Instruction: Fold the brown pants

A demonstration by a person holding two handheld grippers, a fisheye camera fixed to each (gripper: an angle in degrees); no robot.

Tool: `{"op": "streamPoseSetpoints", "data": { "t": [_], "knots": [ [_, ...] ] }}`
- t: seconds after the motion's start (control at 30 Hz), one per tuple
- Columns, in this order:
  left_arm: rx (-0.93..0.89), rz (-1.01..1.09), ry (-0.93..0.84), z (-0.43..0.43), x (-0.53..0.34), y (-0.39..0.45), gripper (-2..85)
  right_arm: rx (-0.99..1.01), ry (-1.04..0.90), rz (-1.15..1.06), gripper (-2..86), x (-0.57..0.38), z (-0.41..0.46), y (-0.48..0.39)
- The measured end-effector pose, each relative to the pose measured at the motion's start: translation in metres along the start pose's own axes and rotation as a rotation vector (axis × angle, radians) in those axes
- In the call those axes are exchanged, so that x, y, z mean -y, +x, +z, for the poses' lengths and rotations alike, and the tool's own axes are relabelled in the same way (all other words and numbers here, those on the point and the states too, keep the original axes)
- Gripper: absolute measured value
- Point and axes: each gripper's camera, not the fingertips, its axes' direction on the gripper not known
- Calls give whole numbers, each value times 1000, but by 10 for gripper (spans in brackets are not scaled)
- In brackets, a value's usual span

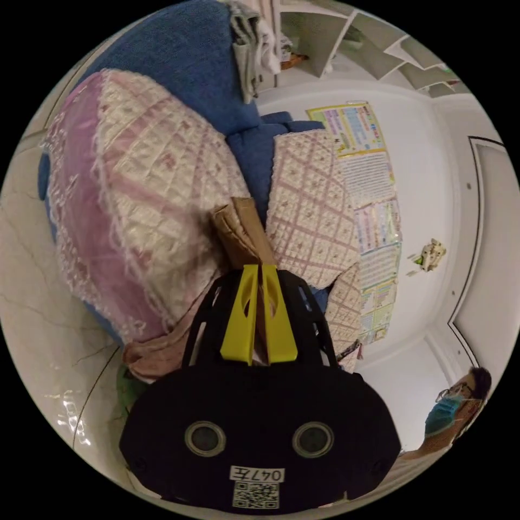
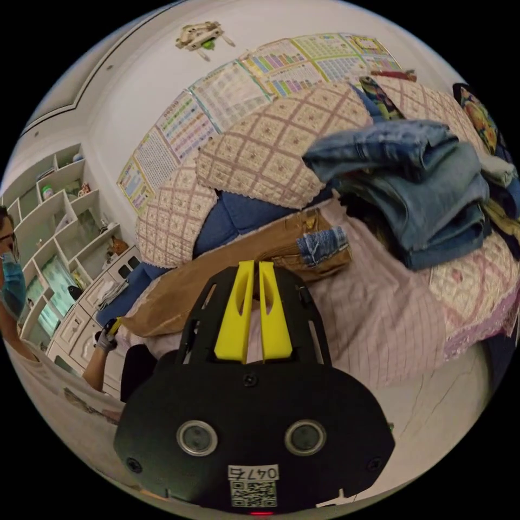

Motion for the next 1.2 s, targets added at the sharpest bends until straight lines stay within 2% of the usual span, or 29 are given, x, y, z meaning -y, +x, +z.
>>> {"op": "streamPoseSetpoints", "data": {
  "t": [0.13, 0.23, 0.37, 0.5, 0.7, 0.87, 0.9, 1.0, 1.1, 1.2],
  "knots": [
    [2, 126, 7, 54, 26, 41, -10, -104, 41, -117, -9, 79, 33, -36],
    [49, 178, -3, 125, 55, 71, -10, -153, 31, -130, -9, 142, 80, -48],
    [208, 234, -69, 256, 88, 90, -10, -191, -30, -68, -9, 220, 171, -40],
    [366, 238, -145, 378, 91, 67, -10, -298, -116, -66, -9, 260, 258, -38],
    [510, 222, -211, 495, 66, -7, -8, -422, -270, -86, -9, 290, 374, -36],
    [632, 138, -234, 538, 36, -71, 8, -422, -351, 4, 25, 301, 434, -27],
    [657, 164, -226, 541, 31, -79, 50, -419, -339, 7, 42, 303, 436, -29],
    [634, 254, -201, 521, 28, -83, 111, -437, -277, -20, 166, 314, 433, -59],
    [546, 274, -121, 453, 34, -89, 121, -407, -216, -232, 146, 309, 416, -131],
    [506, 211, -188, 389, 35, -122, 105, -203, -220, -448, 99, 286, 397, -220]
  ]
}}
